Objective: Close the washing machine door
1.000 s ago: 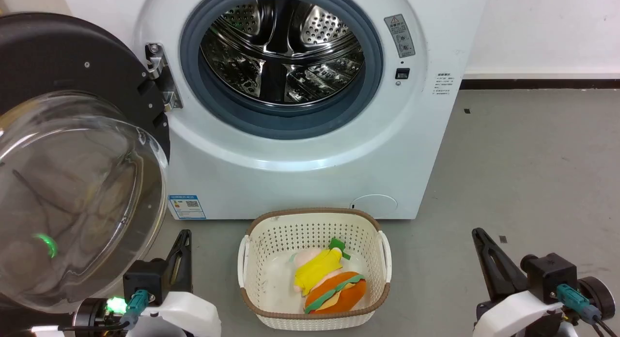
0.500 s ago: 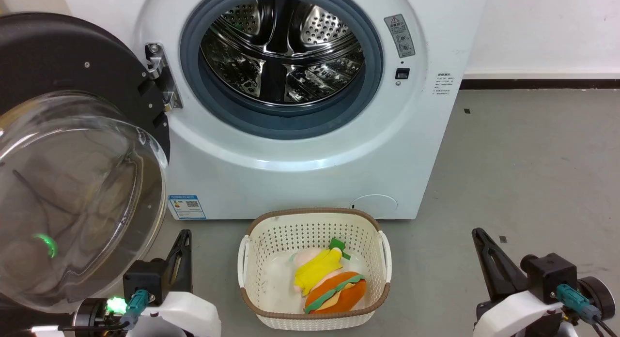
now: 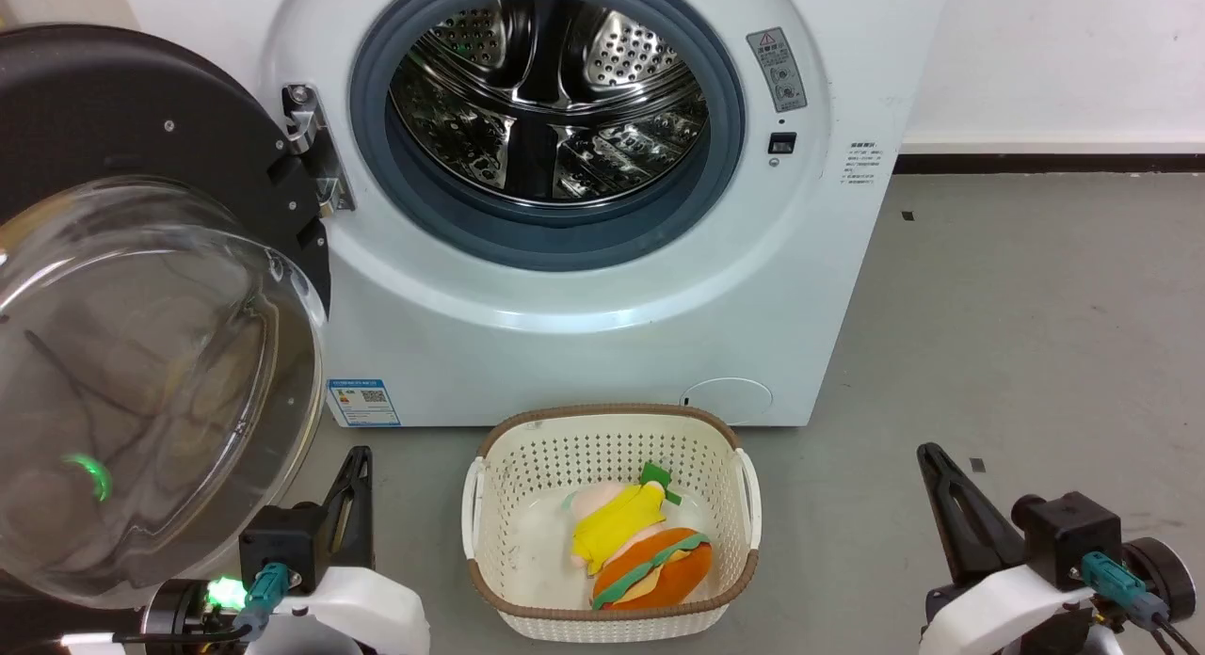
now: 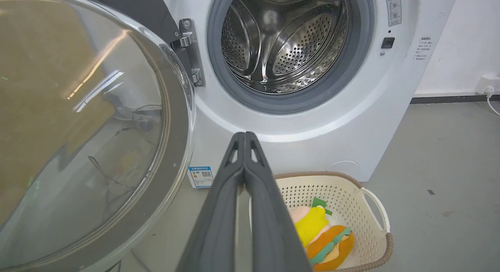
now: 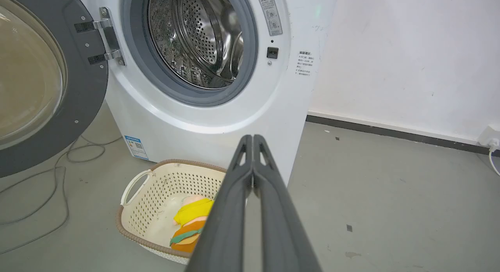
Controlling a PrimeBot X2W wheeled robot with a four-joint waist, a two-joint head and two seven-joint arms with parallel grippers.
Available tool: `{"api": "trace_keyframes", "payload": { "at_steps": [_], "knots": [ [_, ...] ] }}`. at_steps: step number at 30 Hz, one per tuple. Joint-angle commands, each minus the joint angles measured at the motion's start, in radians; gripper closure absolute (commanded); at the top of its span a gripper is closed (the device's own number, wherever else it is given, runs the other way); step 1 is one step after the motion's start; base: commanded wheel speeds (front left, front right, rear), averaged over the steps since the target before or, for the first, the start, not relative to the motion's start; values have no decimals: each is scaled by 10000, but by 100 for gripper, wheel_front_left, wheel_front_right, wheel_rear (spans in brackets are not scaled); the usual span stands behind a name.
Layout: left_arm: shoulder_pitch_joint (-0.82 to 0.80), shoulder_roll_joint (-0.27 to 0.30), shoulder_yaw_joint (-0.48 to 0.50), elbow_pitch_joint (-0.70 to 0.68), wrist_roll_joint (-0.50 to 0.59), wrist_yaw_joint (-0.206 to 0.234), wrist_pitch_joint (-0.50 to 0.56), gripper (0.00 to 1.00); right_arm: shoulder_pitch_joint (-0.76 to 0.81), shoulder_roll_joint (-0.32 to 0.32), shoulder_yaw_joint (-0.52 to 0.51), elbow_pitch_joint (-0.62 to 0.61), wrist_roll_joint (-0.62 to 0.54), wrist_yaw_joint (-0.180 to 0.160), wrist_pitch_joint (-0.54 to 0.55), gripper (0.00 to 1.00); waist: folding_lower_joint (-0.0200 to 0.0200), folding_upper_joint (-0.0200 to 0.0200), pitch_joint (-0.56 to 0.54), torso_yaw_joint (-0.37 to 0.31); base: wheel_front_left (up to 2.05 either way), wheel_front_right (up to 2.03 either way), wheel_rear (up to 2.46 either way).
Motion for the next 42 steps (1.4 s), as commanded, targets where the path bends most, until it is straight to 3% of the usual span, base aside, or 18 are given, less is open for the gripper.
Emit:
{"api": "trace_keyframes", "payload": {
  "at_steps": [1, 3, 4, 24, 42],
  "knots": [
    [-148, 20, 9, -37, 89, -43, 3, 100, -142, 30, -5, 24, -78, 6, 5, 100, 0, -1, 0, 0, 0, 0, 0],
    [-148, 20, 9, -37, 89, -43, 3, 100, -142, 30, -5, 24, -78, 6, 5, 100, 0, -1, 0, 0, 0, 0, 0],
    [0, 0, 2, 0, 0, 1, -1, 0, 0, 0, -1, 0, 1, 0, -1, 0, 0, -1, 0, 0, 0, 0, 0],
    [-51, 1, -73, -142, -219, 399, -359, 0, 86, 4, -228, -172, 535, -1, -359, 0, 0, -1, 85, 106, 0, 0, 0],
    [-121, 4, 206, -587, -413, 759, -714, 0, 190, 8, -331, -351, 898, 0, -714, 0, 0, -1, 255, 940, 0, 0, 0]
  ]
}}
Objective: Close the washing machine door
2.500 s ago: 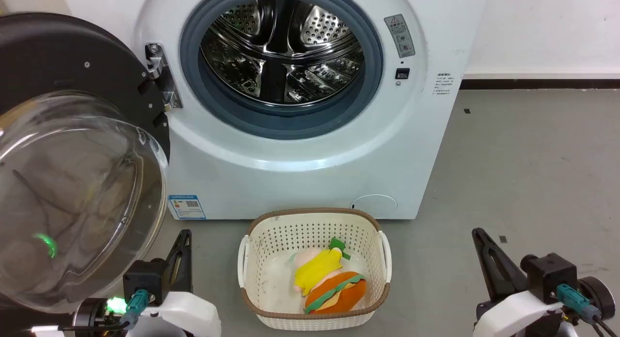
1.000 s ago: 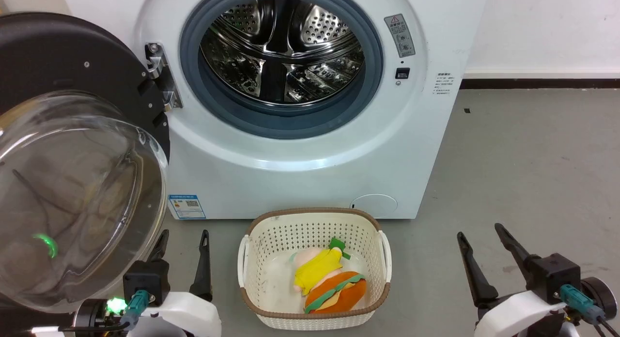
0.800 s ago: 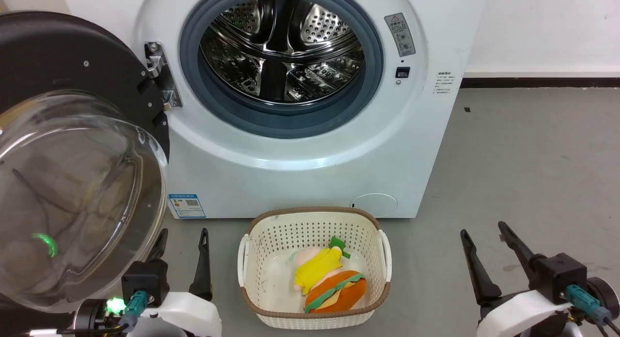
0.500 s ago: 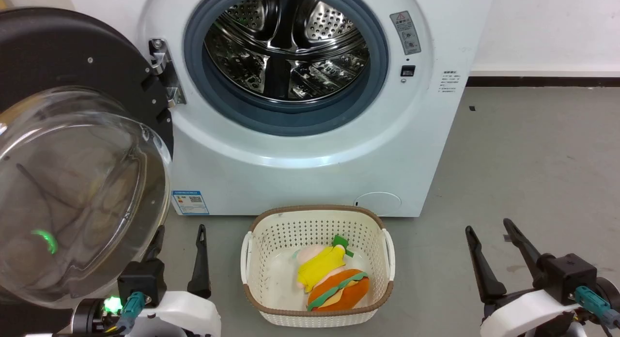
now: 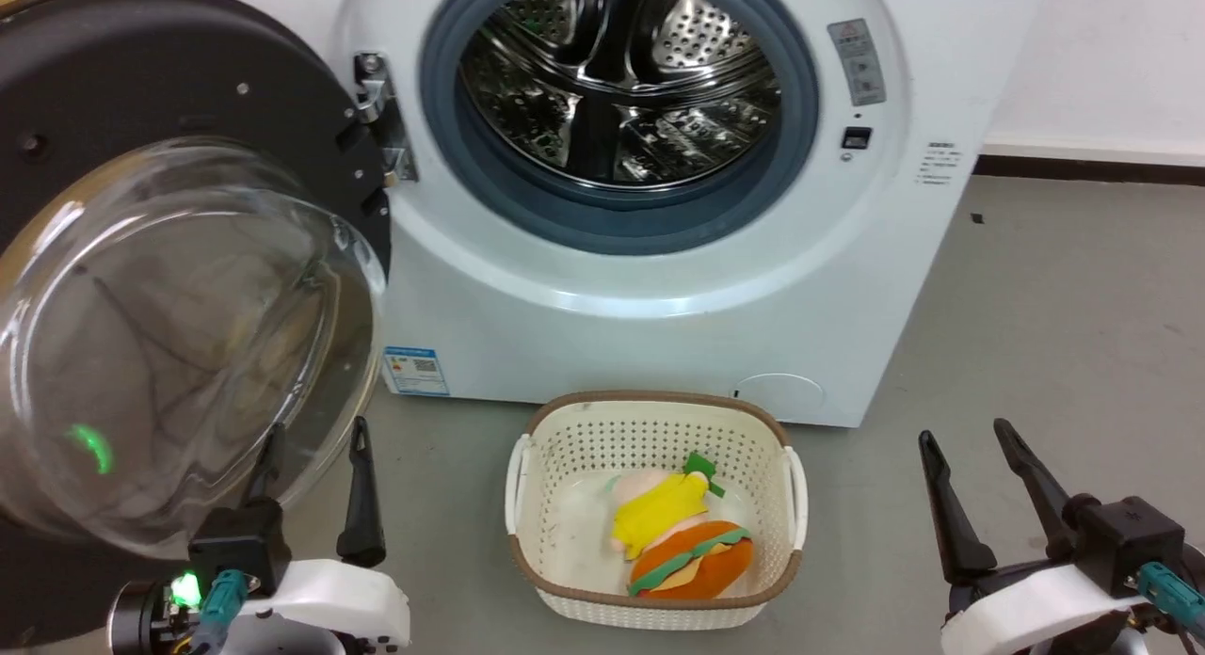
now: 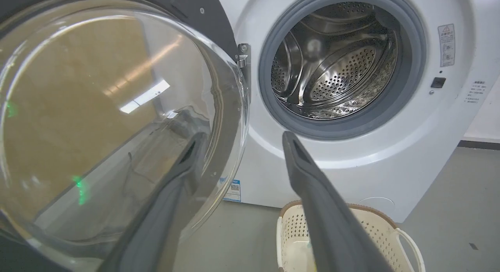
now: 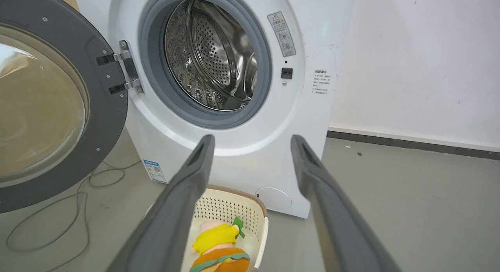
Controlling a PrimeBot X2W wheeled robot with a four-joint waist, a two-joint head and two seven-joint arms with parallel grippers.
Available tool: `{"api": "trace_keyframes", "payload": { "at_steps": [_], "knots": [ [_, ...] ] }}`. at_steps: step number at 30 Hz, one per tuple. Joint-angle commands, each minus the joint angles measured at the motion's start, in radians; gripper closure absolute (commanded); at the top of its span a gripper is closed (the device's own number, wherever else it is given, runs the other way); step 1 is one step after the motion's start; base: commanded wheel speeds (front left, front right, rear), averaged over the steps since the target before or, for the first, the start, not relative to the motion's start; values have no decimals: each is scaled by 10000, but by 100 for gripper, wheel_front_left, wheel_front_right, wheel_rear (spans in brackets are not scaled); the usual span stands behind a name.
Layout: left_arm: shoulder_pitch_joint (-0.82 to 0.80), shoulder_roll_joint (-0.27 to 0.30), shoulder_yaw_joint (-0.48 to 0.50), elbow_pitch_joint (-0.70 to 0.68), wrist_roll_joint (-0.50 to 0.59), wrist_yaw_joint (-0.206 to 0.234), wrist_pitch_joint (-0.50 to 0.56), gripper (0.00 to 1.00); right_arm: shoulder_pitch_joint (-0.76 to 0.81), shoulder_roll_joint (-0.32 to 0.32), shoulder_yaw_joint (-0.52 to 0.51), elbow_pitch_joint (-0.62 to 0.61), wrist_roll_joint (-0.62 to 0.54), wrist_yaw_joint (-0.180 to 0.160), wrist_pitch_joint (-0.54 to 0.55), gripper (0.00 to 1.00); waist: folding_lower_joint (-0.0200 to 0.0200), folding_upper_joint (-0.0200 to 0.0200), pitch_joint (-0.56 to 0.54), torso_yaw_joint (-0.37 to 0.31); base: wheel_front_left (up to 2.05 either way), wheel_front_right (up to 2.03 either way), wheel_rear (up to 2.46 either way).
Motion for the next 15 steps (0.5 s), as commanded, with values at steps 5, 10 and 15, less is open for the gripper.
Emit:
{"api": "trace_keyframes", "payload": {
  "at_steps": [5, 10, 15],
  "knots": [
    [-91, 9, 208, -227, -160, 173, -201, 0, 134, 12, -84, -108, 201, 3, -197, 0, 0, 0, 73, 452, 0, 0, 0],
    [-69, 10, 403, -370, -300, 265, -285, 0, 135, 13, -125, -144, 280, 3, -281, 0, 0, 0, 134, 738, 0, 0, 0],
    [-120, 10, 771, -505, -604, 346, -389, 0, 157, 14, -187, -190, 366, 3, -384, 0, 0, 0, 221, 1098, 0, 0, 0]
  ]
}}
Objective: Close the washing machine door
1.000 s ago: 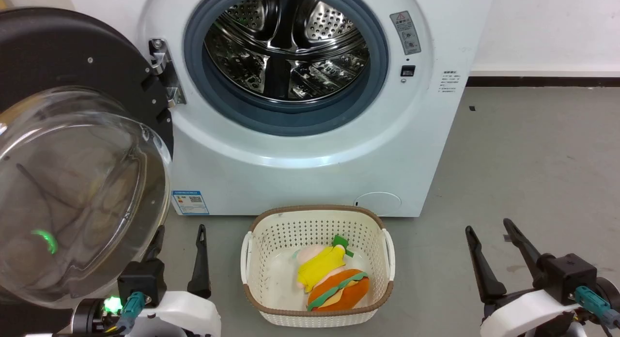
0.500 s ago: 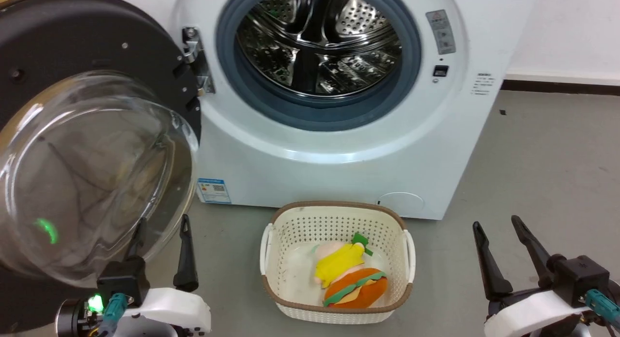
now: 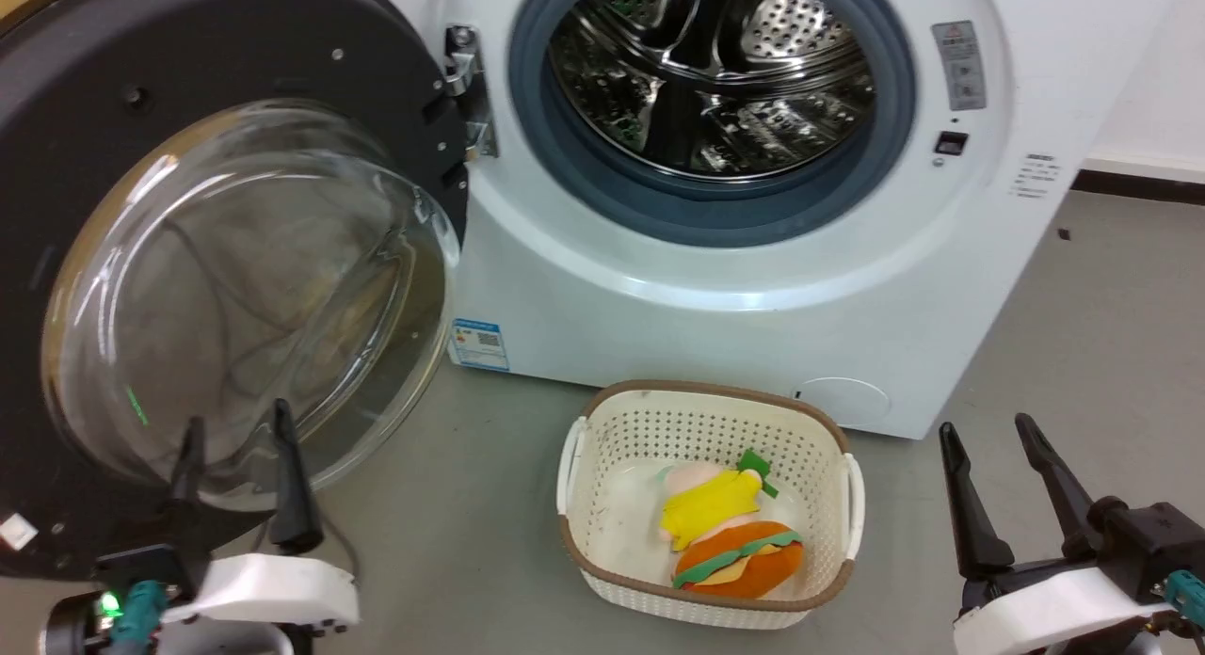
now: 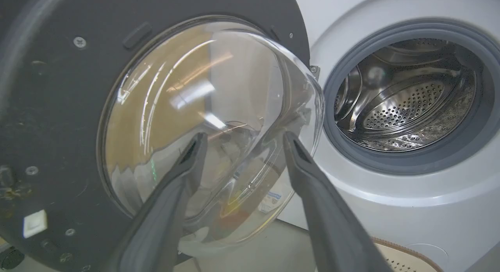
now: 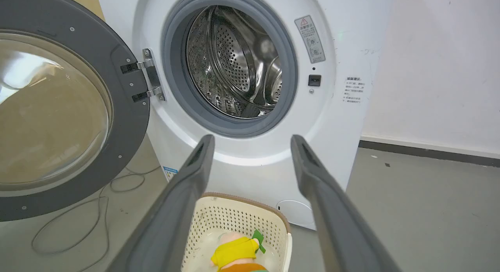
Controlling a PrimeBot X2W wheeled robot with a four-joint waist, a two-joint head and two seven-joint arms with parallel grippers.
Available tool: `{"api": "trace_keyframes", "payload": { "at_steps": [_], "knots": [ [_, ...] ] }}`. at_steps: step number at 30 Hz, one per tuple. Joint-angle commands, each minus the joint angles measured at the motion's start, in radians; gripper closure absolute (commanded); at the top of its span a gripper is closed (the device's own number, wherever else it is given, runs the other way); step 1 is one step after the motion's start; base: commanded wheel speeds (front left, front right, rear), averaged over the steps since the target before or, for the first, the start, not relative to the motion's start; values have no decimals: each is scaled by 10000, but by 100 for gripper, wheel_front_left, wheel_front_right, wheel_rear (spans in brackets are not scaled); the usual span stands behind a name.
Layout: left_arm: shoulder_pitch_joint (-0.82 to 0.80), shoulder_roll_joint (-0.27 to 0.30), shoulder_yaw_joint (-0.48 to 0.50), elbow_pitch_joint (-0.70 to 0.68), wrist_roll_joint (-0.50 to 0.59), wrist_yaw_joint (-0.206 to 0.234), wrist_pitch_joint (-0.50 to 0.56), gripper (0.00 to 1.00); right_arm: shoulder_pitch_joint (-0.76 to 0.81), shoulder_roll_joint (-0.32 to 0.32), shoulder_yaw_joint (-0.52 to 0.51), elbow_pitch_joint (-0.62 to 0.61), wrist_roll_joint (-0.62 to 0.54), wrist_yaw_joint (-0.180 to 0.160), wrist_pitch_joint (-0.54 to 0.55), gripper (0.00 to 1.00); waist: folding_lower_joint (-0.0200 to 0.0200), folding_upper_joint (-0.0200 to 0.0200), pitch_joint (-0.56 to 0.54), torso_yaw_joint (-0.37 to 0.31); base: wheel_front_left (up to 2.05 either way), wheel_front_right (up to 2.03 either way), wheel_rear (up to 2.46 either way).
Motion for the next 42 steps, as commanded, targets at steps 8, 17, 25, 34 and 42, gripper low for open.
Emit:
{"api": "trace_keyframes", "payload": {
  "at_steps": [8, 17, 25, 34, 42],
  "knots": [
    [-190, 12, 1123, -245, -774, -36, -238, 0, 124, 14, -64, -129, 236, 4, -229, 0, 0, 0, 141, 518, 0, 0, 0],
    [-622, 13, 2778, -116, -1842, -503, -426, 0, 134, 16, -153, -194, 375, 4, -418, 0, 0, 0, 312, 921, 0, 0, 0],
    [-1246, 15, 4508, 420, -2790, -1281, -593, 100, 181, 18, -277, -250, 502, 5, -584, 0, 0, 0, 492, 1279, 0, 0, 0],
    [-2100, 52, 5612, 1263, -3963, -1874, -802, 100, 172, 20, -330, -296, 617, 5, -793, 0, 0, 0, 711, 1747, 0, 0, 0],
    [-2929, 1305, 5136, 2323, -5457, -1978, -526, 100, 128, 22, -374, -295, 703, 6, -960, 0, 0, 0, 905, 2119, 0, 0, 0]
  ]
}}
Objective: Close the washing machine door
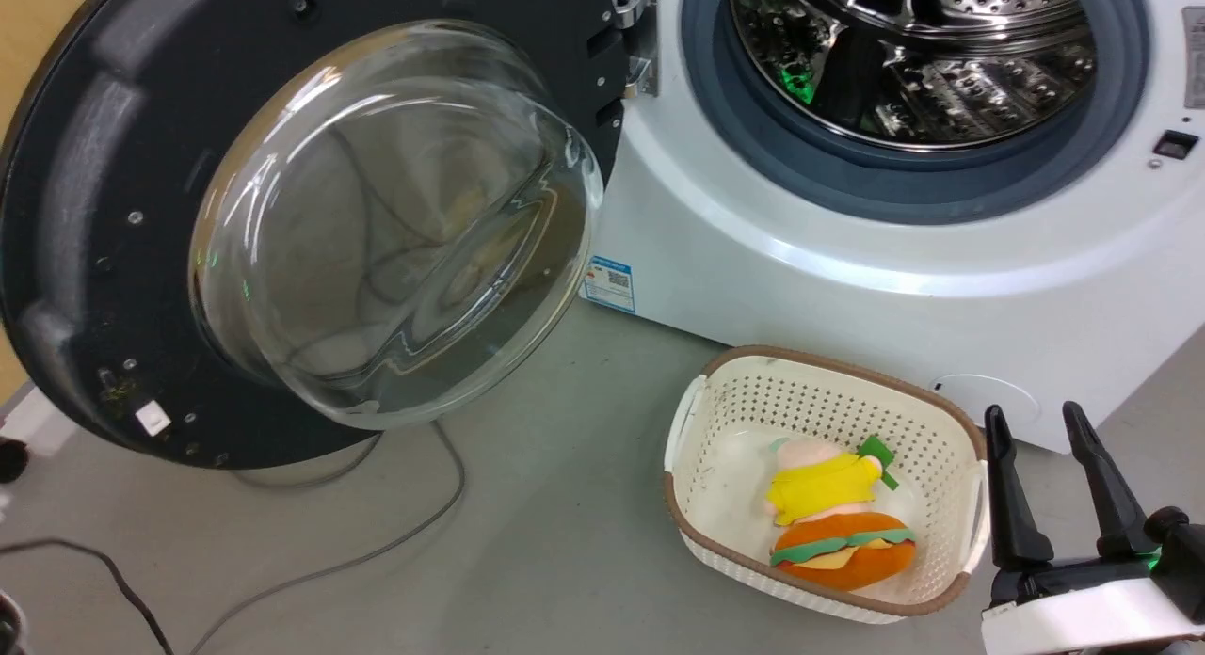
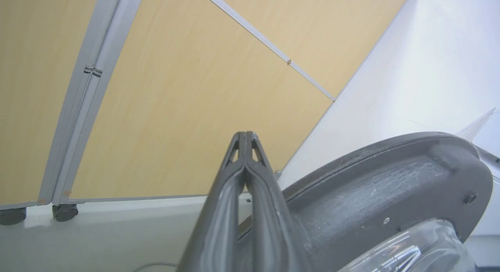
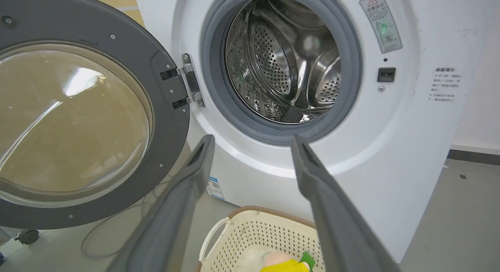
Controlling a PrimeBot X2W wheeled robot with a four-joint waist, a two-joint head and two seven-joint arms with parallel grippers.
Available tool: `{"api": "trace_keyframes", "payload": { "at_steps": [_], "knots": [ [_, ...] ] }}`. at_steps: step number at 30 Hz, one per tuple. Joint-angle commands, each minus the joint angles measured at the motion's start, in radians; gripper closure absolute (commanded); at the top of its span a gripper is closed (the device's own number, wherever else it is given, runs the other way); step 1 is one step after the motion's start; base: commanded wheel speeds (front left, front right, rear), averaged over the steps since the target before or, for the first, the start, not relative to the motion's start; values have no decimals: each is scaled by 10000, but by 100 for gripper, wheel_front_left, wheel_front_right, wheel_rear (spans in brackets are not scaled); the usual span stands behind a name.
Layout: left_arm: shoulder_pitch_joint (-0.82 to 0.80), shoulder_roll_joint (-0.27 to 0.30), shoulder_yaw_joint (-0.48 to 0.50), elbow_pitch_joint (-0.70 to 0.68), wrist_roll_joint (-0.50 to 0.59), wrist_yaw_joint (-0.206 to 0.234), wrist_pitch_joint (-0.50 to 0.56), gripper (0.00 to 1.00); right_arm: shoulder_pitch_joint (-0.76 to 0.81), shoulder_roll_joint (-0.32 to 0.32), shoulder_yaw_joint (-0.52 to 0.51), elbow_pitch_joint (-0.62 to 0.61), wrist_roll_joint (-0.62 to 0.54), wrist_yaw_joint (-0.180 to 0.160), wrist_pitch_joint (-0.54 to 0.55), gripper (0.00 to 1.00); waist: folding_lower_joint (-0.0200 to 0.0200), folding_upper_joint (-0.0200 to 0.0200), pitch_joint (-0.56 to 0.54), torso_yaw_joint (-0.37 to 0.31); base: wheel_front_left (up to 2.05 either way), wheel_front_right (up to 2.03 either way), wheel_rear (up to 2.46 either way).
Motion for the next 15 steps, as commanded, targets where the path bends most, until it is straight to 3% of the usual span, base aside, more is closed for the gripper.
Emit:
{"api": "trace_keyframes", "payload": {
  "at_steps": [1, 15],
  "knots": [
    [-316, 222, 71, 168, -263, -56, 42, 100, 21, 22, -21, -52, 91, 6, -89, 0, -1, 0, 54, 83, 0, 0, 0],
    [-3073, 2280, -648, 3009, -2399, -210, 1793, 100, -2, 26, -318, -148, 306, 7, -382, 0, -1, 0, 491, 584, 0, 0, 0]
  ]
}}
